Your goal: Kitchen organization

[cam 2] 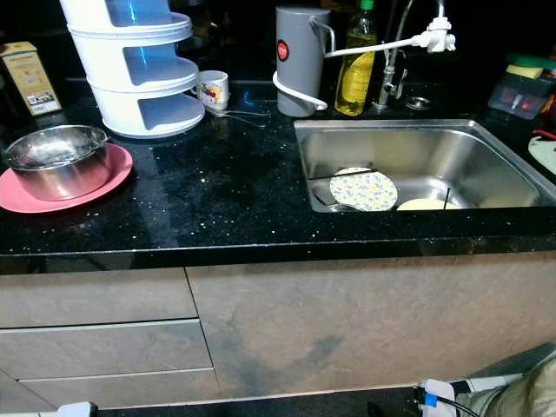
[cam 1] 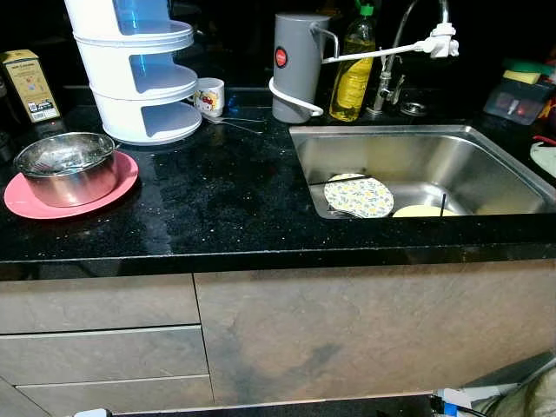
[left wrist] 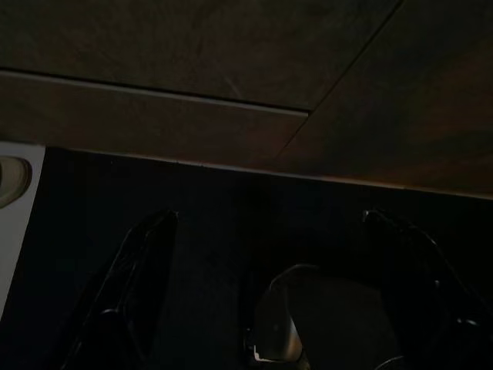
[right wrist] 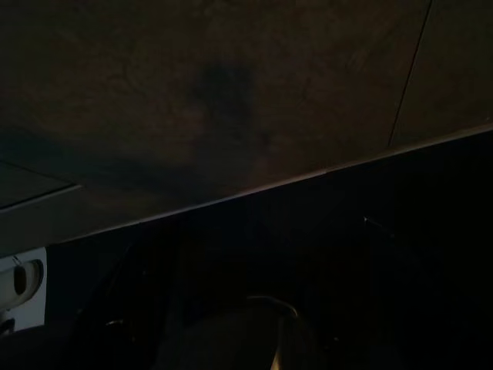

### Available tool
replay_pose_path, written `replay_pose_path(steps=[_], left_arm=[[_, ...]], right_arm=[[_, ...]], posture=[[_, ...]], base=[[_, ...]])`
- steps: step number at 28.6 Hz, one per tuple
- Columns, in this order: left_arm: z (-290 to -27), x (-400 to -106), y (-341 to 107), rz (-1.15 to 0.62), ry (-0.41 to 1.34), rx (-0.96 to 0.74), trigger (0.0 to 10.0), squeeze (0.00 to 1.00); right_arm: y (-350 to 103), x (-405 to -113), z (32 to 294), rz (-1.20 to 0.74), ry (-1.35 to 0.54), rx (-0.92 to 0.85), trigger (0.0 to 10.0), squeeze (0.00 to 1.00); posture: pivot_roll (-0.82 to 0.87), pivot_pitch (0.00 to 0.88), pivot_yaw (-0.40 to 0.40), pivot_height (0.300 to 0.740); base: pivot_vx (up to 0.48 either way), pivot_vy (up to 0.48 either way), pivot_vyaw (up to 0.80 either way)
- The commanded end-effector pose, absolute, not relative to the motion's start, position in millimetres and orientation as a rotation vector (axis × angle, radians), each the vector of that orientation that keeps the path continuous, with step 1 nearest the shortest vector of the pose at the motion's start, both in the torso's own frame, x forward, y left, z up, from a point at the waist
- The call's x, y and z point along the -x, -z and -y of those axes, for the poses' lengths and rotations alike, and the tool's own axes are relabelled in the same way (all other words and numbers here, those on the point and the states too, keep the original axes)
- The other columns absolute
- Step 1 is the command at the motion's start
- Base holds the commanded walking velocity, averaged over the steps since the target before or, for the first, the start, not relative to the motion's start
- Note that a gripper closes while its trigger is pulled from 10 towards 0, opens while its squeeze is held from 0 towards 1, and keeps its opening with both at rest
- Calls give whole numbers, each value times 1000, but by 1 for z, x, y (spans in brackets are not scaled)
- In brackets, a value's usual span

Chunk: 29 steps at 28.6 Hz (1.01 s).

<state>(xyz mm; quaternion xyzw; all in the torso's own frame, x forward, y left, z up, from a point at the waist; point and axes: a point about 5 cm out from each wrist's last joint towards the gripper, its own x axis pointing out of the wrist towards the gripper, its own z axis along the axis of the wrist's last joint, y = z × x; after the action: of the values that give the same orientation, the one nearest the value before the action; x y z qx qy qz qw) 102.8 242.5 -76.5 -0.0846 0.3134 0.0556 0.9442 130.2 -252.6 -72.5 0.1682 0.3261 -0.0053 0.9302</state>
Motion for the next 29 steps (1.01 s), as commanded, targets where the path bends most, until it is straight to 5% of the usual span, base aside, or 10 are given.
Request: replay_pose_path(steps=[1, 29], left_arm=[[-240, -101, 77, -638, -99, 177, 10000, 0], [-243, -115, 75, -654, -82, 175, 10000, 0]], right_arm=[[71, -130, 252, -652, 7, -344, 10000, 0], [70, -142, 246, -637, 19, -335, 10000, 0]], posture=[[51, 0, -40, 740], [39, 0, -11, 740]], base=[[0, 0, 0], [0, 0, 0]])
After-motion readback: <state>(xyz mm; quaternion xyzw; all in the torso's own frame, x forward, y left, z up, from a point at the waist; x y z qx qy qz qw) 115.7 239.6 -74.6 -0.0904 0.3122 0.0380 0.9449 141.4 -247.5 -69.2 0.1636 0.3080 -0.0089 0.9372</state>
